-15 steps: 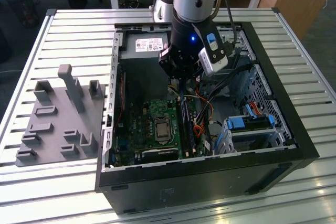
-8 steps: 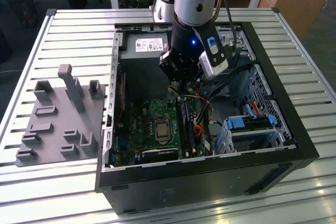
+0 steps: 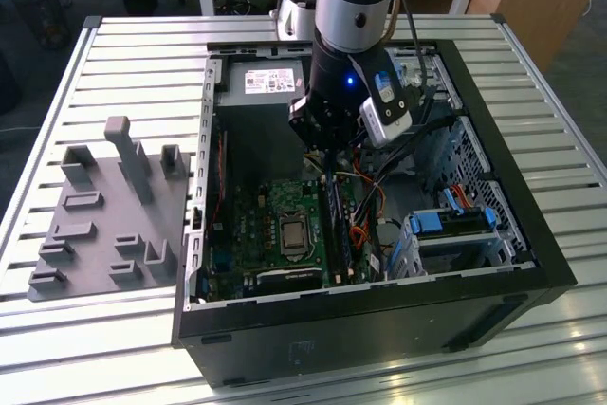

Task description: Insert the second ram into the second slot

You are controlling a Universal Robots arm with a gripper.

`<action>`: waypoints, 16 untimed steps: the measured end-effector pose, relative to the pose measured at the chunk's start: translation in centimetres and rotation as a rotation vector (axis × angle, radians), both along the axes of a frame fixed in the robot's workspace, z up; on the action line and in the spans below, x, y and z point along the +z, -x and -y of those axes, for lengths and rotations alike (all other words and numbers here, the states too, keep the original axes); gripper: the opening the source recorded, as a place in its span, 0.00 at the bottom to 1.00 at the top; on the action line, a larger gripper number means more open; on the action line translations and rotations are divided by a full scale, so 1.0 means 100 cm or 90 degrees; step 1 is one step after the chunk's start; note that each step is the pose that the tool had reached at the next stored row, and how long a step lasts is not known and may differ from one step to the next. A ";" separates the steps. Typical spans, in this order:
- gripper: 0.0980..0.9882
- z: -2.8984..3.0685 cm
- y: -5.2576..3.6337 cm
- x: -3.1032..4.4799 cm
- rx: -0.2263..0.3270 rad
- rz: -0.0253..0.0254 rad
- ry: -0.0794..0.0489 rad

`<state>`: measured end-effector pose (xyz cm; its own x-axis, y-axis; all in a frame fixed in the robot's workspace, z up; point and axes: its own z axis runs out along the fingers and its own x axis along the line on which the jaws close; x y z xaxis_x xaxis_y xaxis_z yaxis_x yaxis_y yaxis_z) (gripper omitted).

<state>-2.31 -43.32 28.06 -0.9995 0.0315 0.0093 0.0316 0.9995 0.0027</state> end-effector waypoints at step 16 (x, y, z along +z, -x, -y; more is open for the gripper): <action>0.04 0.0042 -0.0014 -0.0183 0.000 -0.0017 -0.001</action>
<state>-2.16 -43.74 26.24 -0.9994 0.0315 0.0121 0.0316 0.9995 0.0040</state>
